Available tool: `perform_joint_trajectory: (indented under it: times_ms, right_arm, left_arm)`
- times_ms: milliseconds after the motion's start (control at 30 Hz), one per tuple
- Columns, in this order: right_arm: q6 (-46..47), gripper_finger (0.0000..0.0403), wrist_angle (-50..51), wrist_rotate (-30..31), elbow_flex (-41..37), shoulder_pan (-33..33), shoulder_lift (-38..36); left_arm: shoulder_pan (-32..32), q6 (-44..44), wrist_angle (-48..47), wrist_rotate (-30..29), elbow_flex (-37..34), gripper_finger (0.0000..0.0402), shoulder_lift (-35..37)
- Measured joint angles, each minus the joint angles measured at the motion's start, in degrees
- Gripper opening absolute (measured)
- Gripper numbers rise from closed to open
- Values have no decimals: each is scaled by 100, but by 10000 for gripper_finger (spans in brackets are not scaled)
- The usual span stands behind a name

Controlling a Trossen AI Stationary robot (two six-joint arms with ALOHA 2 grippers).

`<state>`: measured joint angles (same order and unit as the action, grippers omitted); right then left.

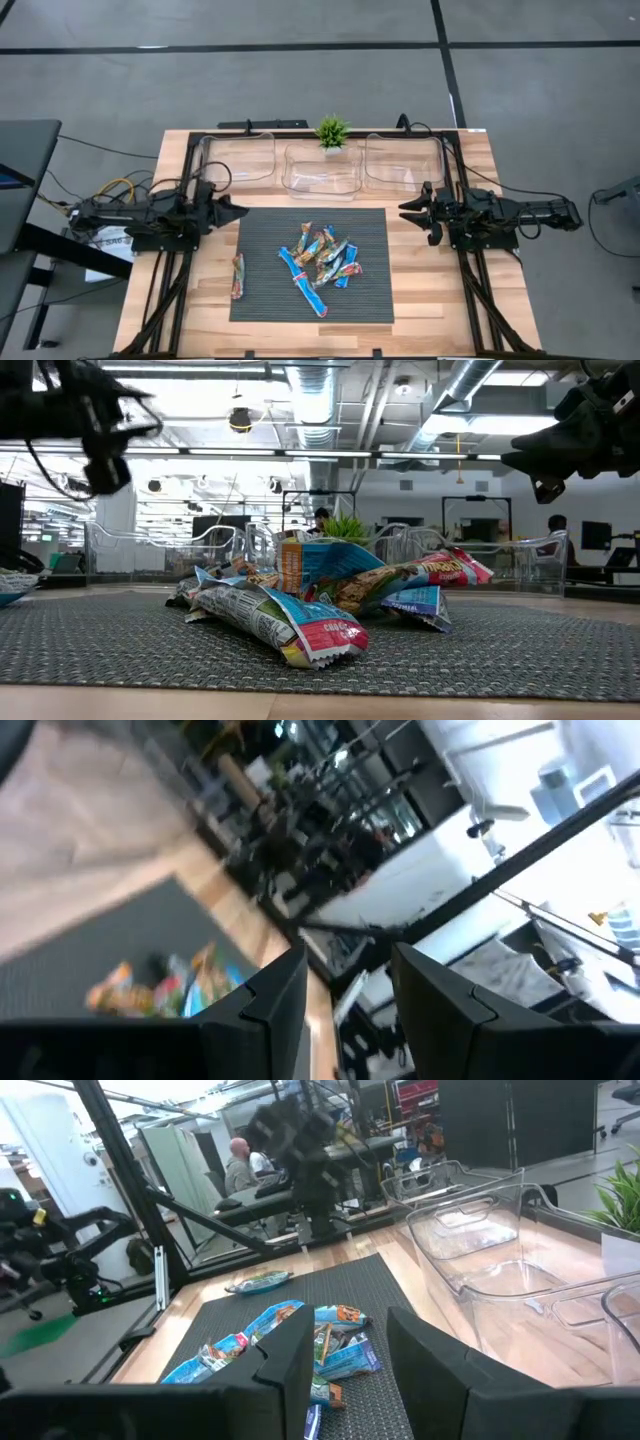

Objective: Pick and place Granola Bars by type
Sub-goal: Put the red granola bar into the top left transparent bin

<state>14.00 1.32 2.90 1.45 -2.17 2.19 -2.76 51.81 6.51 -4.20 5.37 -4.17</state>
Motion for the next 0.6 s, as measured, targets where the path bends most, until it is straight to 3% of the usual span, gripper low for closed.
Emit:
perform_joint_trajectory:
  times_ms: [200, 367, 500, 600]
  right_arm:
    - [2, 121, 0, 1, 0, 0, -2]
    - [127, 121, -182, 6, -13, 0, 6]
    - [1026, 121, -1088, 9, -13, 0, 5]
    - [1915, 121, -1877, 15, -10, 0, 5]
  left_arm:
    - [2, -87, -1135, -263, 1325, 139, -1530]
    - [98, -171, -3852, -268, 2844, 139, -3147]
    - [267, 37, -5450, -203, 3700, 139, -4332]
    - [407, 853, -6109, 121, 4032, 139, -5085]
